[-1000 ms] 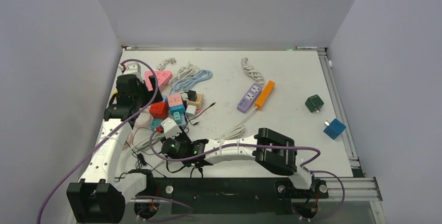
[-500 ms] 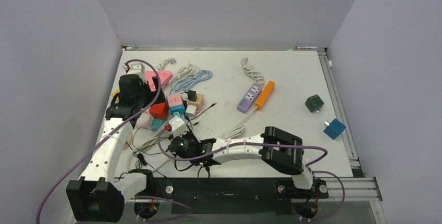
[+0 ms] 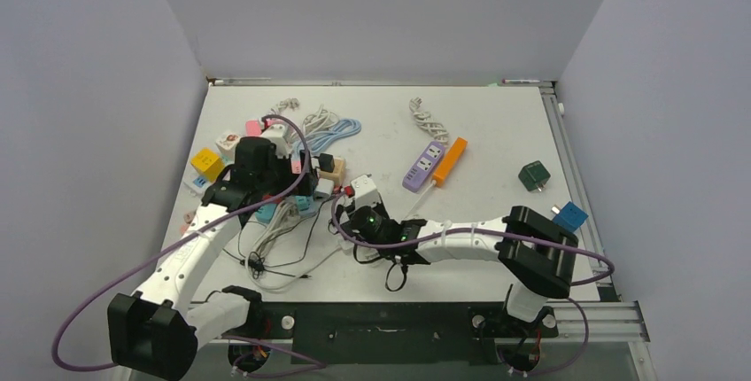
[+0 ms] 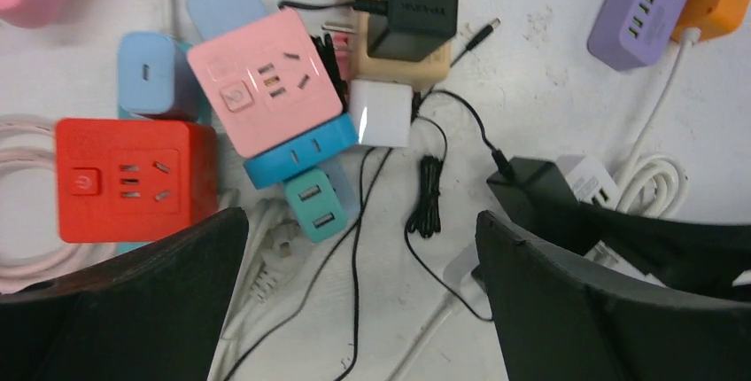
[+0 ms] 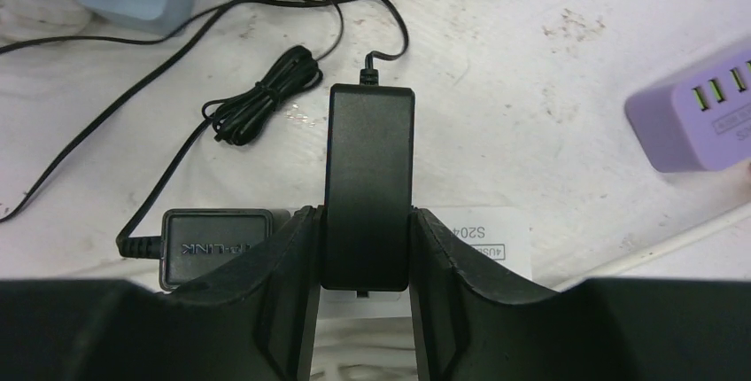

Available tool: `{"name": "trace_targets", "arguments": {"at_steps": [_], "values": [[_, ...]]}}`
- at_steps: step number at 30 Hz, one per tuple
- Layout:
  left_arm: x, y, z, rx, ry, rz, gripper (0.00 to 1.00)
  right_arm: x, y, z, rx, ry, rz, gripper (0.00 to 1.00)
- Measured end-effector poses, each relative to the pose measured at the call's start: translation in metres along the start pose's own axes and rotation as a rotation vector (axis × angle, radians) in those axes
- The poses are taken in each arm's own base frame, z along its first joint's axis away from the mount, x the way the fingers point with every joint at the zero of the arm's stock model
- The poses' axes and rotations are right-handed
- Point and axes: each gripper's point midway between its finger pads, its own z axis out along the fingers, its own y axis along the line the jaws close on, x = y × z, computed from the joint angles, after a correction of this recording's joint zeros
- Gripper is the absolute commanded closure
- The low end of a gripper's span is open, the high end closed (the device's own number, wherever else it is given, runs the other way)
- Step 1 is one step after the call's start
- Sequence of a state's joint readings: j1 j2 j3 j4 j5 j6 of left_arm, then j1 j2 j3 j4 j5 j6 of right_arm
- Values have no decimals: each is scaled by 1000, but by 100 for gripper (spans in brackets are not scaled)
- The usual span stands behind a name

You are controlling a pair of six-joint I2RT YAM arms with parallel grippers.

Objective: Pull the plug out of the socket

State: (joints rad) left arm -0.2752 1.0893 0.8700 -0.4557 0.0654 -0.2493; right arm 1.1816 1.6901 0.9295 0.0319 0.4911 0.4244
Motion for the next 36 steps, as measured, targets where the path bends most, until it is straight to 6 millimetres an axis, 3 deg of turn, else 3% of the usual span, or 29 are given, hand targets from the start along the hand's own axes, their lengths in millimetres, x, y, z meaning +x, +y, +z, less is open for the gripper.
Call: {"name": "trace_targets", "arguments": {"at_steps": [4,10,17,22,29,36], "values": [[28,-17,-1,71,52,2,0,2,-20,0,-22,-9,25,95],[76,-71,-8,206,149,40,0,3,-40,2,-67,-24,24,95],[123,-85,3,230,217,29,6,3,-39,1,-123,-34,-18,95],[125,-97,13,265,155,64,13,4,-37,1,-147,-39,-24,95],[121,-113,22,329,66,102,35,4,-37,1,-152,-39,-24,95],[117,-121,26,359,19,115,38,4,-37,1,-157,-38,-21,95]]}}
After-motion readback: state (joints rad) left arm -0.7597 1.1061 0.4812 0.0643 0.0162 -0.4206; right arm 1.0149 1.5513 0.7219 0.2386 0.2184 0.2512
